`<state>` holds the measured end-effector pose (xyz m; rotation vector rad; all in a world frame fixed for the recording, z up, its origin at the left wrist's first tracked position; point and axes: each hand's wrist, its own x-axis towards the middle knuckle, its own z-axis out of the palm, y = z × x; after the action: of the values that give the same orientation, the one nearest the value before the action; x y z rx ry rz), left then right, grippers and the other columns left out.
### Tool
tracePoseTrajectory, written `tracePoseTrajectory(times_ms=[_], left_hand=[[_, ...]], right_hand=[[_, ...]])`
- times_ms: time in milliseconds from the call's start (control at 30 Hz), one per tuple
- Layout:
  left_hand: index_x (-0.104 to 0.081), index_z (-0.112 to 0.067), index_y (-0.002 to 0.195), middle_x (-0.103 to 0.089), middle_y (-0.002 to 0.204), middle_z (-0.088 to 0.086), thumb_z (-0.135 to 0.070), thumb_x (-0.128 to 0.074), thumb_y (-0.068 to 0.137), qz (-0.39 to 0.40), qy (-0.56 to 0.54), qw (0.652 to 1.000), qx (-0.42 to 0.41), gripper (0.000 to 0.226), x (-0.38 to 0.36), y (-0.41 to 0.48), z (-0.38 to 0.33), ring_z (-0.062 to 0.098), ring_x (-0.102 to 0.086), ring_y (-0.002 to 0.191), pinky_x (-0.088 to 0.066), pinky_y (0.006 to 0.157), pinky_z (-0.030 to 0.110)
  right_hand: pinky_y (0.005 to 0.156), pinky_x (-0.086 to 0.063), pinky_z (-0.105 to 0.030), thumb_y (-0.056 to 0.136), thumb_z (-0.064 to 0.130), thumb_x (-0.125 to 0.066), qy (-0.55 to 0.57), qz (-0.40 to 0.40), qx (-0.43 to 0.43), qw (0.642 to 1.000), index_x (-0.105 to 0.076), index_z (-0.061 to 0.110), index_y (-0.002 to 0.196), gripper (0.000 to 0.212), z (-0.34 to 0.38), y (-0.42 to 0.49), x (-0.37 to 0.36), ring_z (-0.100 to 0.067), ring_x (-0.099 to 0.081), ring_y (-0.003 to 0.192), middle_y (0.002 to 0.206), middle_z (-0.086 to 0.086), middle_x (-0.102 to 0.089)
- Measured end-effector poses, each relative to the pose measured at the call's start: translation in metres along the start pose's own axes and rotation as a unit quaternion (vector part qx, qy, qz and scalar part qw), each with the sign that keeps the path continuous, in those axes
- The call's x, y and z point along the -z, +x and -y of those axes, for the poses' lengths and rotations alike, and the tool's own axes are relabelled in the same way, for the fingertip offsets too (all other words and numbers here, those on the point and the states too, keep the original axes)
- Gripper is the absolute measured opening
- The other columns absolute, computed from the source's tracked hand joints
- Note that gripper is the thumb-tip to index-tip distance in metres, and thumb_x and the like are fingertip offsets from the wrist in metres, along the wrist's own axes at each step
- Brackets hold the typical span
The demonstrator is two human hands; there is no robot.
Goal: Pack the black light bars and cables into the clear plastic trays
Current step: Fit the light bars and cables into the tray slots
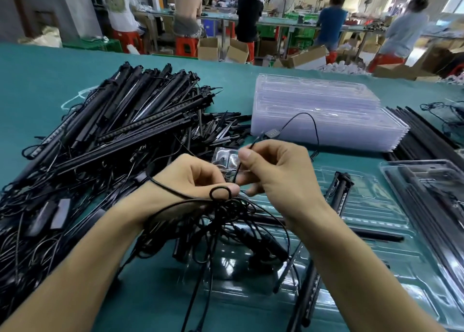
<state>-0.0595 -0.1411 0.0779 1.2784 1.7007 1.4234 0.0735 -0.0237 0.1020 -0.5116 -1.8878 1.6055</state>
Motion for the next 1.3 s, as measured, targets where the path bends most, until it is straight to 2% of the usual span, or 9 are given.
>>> tracePoseTrajectory(times_ms=[100, 200, 333, 533, 633, 767, 1000, 1133, 1300], left_hand=[[-0.072, -0.027, 0.065, -0.057, 0.053, -0.006, -0.044, -0.075, 0.082, 0.092, -0.049, 0.993, 0.058, 0.024, 0.004, -0.006, 0.009, 0.002, -0.050, 0.045, -0.041, 0.043, 0.013], [-0.077, -0.026, 0.092, -0.067, 0.074, -0.003, -0.052, -0.080, 0.077, 0.165, -0.134, 0.976, 0.054, 0.030, 0.012, -0.017, 0.016, 0.008, -0.061, 0.065, -0.053, 0.056, 0.019], [-0.054, -0.001, 0.129, -0.067, 0.062, -0.001, -0.029, -0.057, 0.101, 0.310, -0.305, 0.900, 0.043, 0.040, 0.022, -0.017, 0.007, 0.000, -0.056, 0.043, -0.037, 0.036, 0.012], [-0.069, -0.025, 0.074, -0.053, 0.055, -0.010, -0.030, -0.074, 0.074, 0.108, -0.125, 0.986, 0.027, 0.007, -0.002, -0.010, 0.004, -0.001, -0.045, 0.047, -0.036, 0.045, 0.010], [-0.066, -0.019, 0.079, -0.061, 0.065, -0.007, -0.025, -0.079, 0.083, -0.008, -0.085, 0.996, 0.027, 0.014, -0.007, -0.005, 0.008, 0.004, -0.055, 0.060, -0.047, 0.056, 0.015], [-0.060, -0.007, 0.096, -0.066, 0.075, -0.003, -0.004, -0.058, 0.095, -0.097, -0.073, 0.992, 0.023, 0.004, -0.015, -0.002, 0.011, 0.002, -0.062, 0.067, -0.055, 0.060, 0.020], [-0.069, -0.015, 0.101, -0.073, 0.081, 0.002, 0.002, -0.061, 0.092, -0.066, -0.121, 0.990, -0.025, 0.021, -0.015, -0.005, 0.005, 0.007, -0.068, 0.076, -0.052, 0.066, 0.014], [-0.077, -0.026, 0.085, -0.072, 0.081, -0.004, -0.004, -0.064, 0.080, -0.021, -0.139, 0.989, -0.038, 0.026, -0.009, -0.008, 0.004, 0.004, -0.064, 0.076, -0.051, 0.070, 0.013], [-0.078, -0.024, 0.074, -0.067, 0.072, -0.002, -0.021, -0.072, 0.059, 0.023, -0.143, 0.989, -0.027, 0.017, 0.001, -0.010, 0.002, 0.011, -0.059, 0.067, -0.050, 0.067, 0.019]], right_hand=[[0.046, -0.049, -0.020, 0.094, 0.009, -0.061, 0.109, 0.004, -0.006, 0.994, -0.063, 0.002, 0.082, 0.014, 0.003, 0.001, -0.004, -0.020, -0.068, 0.056, 0.061, -0.005, -0.063], [0.047, -0.049, -0.017, 0.093, 0.009, -0.060, 0.227, 0.018, -0.023, 0.973, -0.062, 0.004, 0.083, 0.011, 0.008, -0.001, -0.002, -0.018, -0.069, 0.059, 0.066, -0.006, -0.064], [0.050, -0.052, -0.018, 0.091, 0.012, -0.061, 0.318, -0.057, -0.019, 0.946, -0.061, 0.008, 0.081, 0.011, 0.025, 0.013, 0.022, -0.016, -0.070, 0.064, 0.065, -0.002, -0.067], [0.061, -0.056, -0.029, 0.097, 0.022, -0.060, 0.114, -0.066, 0.020, 0.991, -0.058, 0.017, 0.084, 0.014, 0.026, 0.024, 0.032, -0.029, -0.072, 0.073, 0.072, -0.003, -0.072], [0.063, -0.051, -0.027, 0.100, 0.027, -0.055, 0.015, -0.057, 0.052, 0.997, -0.052, 0.024, 0.087, 0.013, 0.018, 0.021, 0.033, -0.023, -0.072, 0.071, 0.074, -0.009, -0.074], [0.056, -0.043, -0.012, 0.100, 0.025, -0.054, -0.022, -0.007, 0.036, 0.999, -0.052, 0.021, 0.087, 0.013, 0.012, 0.017, 0.033, -0.007, -0.067, 0.062, 0.067, -0.003, -0.073], [0.054, -0.039, -0.010, 0.089, 0.019, -0.069, -0.052, 0.152, -0.009, 0.987, -0.074, 0.014, 0.082, 0.010, 0.008, 0.014, 0.032, 0.003, -0.053, 0.056, 0.063, 0.011, -0.065], [0.050, -0.037, -0.015, 0.087, 0.020, -0.068, -0.064, 0.264, -0.064, 0.960, -0.076, 0.012, 0.078, 0.015, 0.012, 0.014, 0.040, -0.006, -0.048, 0.055, 0.063, 0.001, -0.060], [0.051, -0.038, -0.011, 0.093, 0.018, -0.063, -0.070, 0.239, -0.020, 0.968, -0.074, 0.012, 0.083, 0.016, 0.015, 0.017, 0.035, 0.002, -0.049, 0.053, 0.061, 0.010, -0.063]])
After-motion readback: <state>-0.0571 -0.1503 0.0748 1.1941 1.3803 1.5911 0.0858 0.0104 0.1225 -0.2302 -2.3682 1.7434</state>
